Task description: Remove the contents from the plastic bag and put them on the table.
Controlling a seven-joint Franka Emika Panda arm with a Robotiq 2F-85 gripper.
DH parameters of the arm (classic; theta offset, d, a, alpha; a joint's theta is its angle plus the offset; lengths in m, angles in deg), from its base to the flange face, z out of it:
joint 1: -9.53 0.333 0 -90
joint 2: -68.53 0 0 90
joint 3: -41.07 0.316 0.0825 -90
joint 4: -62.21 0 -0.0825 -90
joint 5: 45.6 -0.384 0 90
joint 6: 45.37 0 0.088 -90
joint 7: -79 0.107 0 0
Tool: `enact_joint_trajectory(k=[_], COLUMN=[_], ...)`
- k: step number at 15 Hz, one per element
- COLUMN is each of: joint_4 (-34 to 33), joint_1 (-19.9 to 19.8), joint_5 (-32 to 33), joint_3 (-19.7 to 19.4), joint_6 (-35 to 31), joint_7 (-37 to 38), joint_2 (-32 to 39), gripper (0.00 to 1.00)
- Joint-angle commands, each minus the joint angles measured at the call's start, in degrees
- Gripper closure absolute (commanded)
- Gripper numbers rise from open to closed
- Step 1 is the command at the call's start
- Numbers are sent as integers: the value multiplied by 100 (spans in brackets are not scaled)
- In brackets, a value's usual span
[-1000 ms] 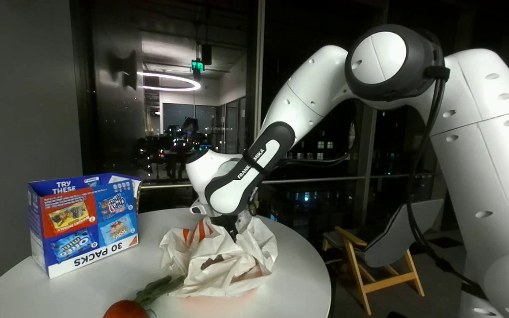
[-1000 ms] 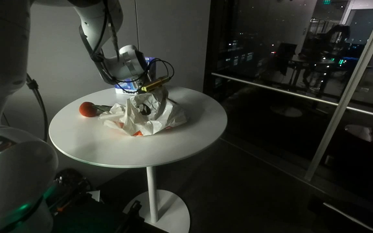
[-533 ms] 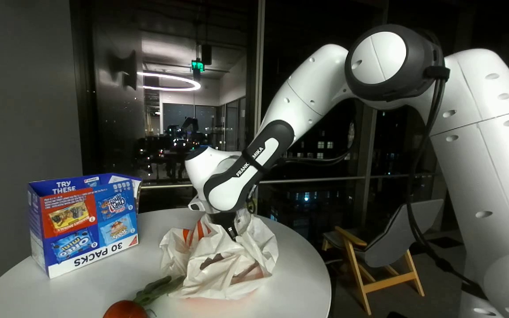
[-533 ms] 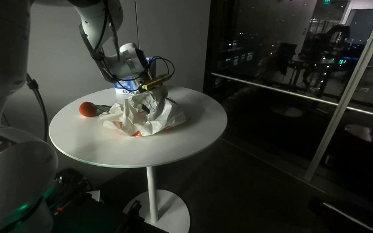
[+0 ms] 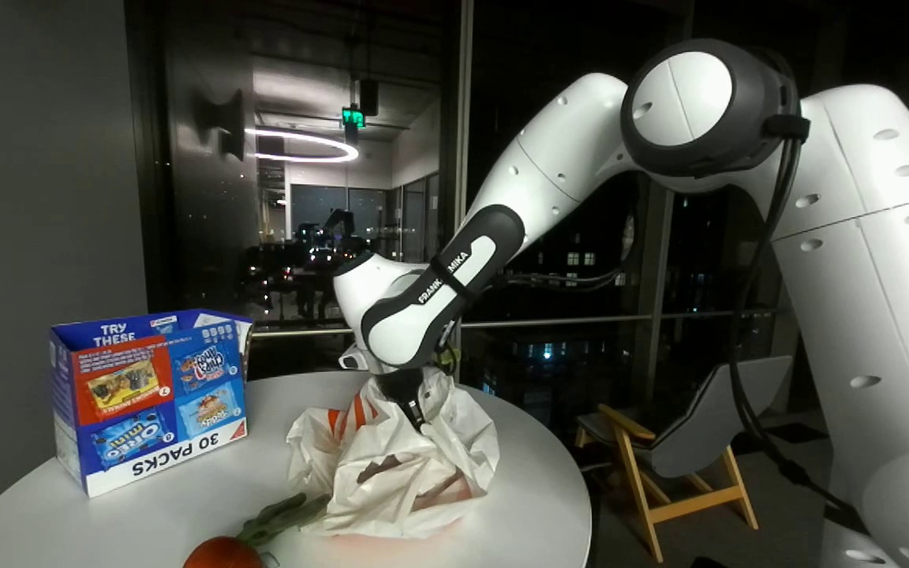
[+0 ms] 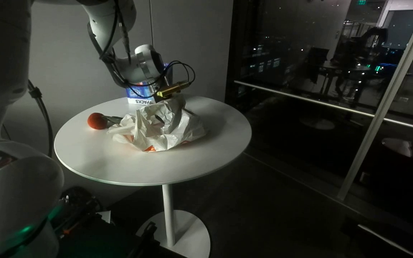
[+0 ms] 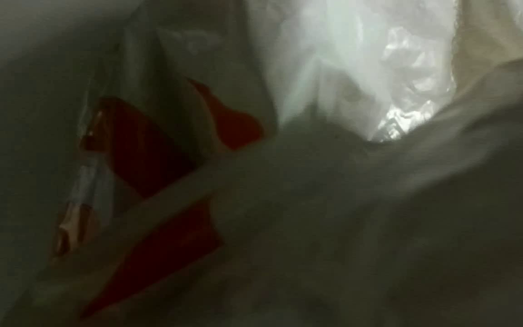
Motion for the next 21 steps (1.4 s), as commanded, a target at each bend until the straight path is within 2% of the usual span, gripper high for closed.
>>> enact_joint_trajectory(k=[1,4,7,13,15,18,20,21], joint_4=[97,298,704,1285,1348,1278,1185,1071], joint_1=[-35,-53,-160,-312,-368,-444,-515,-544], joint_5=[-387,-576,-924,-2842,-3812,-4986,-5457,-5483], joint_3=[70,126,179,7,-111,-332,-470,-525], joint_6=[601,819,241,-627,-444,256,1032,1488], joint_7=[-160,-271,-841,-2748,-3656,-4810,-5229,-5194], joint_2=[-498,-983,-1560,-2230,-2318,-2354,-2389,-2403], gripper=[94,93,93,93,92,93,93,93])
